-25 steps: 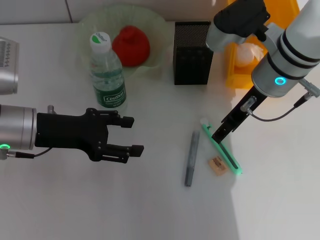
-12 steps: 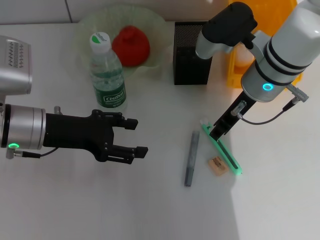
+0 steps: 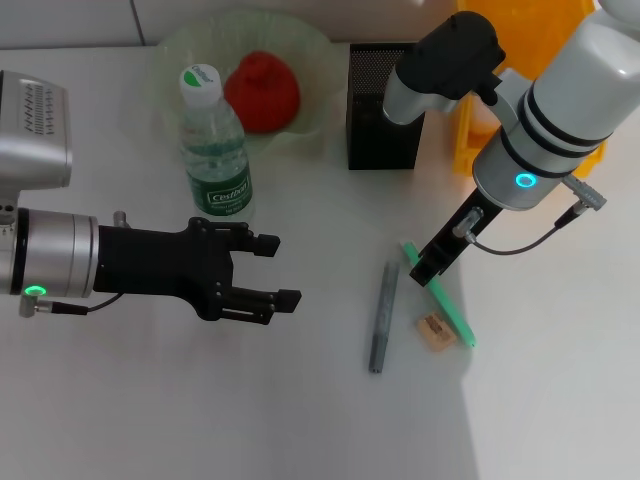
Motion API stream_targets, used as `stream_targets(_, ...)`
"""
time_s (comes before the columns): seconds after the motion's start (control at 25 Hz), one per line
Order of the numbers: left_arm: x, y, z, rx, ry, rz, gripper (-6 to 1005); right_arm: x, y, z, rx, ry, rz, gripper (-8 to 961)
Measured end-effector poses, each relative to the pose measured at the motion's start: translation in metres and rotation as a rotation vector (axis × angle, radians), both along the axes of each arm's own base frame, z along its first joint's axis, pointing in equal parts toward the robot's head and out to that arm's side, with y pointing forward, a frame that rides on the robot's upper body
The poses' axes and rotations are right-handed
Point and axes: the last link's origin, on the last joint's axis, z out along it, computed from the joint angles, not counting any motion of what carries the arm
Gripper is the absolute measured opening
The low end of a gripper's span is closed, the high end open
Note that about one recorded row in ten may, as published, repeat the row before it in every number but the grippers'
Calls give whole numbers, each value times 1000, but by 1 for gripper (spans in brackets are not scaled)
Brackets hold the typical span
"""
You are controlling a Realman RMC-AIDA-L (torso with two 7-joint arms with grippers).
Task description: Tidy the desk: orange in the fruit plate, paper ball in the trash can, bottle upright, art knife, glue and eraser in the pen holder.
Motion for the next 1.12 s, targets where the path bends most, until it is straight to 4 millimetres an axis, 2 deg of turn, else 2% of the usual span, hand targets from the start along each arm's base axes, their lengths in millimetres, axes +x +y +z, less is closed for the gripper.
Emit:
stream_targets(0.36,0,1,-1,7,1,3,799,2,-1,0,-7,-3,-7,375)
stream_targets(0.84,1,2,-5,19,5,5,798,3,-1,0,-3,-3,-13,144)
stream_targets(1.12,1,3,-5,22,6,4,798,5,-2,3,4,6,-22,91)
